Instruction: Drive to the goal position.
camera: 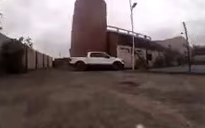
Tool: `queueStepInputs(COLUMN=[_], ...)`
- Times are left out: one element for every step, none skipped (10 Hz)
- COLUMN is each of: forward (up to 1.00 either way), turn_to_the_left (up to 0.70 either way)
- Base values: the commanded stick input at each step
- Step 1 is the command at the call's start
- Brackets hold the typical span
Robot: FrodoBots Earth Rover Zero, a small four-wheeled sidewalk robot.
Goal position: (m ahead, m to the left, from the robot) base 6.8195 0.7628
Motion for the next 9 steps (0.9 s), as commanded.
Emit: queueStepInputs(forward=[0.7,0.7,0.7,0.7,0.7,0.7,0.7,0.7,0.7], turn_to_the_left=[0.0,0.0,0.0,0.0,0.0,0.0,0.0,0.0,0.0])
